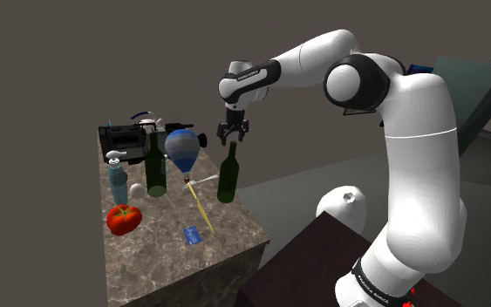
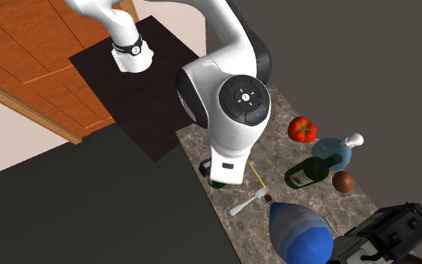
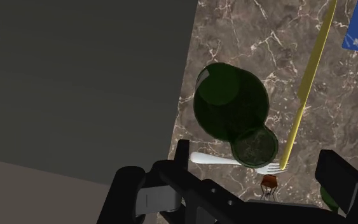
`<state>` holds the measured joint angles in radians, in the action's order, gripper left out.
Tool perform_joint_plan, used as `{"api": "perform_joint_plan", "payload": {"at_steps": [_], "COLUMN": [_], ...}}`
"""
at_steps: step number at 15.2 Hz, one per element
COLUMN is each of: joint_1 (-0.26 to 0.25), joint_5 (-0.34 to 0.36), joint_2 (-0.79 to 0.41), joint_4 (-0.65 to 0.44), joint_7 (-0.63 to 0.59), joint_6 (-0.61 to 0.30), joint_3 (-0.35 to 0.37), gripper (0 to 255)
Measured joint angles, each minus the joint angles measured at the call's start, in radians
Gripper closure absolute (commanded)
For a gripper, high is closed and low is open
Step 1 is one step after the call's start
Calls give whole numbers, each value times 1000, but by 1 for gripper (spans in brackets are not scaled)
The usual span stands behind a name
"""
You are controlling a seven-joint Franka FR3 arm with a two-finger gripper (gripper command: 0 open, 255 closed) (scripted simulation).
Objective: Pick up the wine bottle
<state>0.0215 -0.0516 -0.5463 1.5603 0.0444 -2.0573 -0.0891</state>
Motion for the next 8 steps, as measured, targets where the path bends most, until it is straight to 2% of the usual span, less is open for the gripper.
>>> {"api": "perform_joint_plan", "payload": {"at_steps": [4, 5, 8], "joint_1": [2, 1, 0], "joint_5": [-2, -3, -3], "joint_2": [-24, -26, -28], "joint_4": [19, 19, 20], "joint_7": [3, 2, 1], "joint_6": [-42, -45, -48], "joint_3": [1, 1, 2], "gripper": [0, 255, 255]}}
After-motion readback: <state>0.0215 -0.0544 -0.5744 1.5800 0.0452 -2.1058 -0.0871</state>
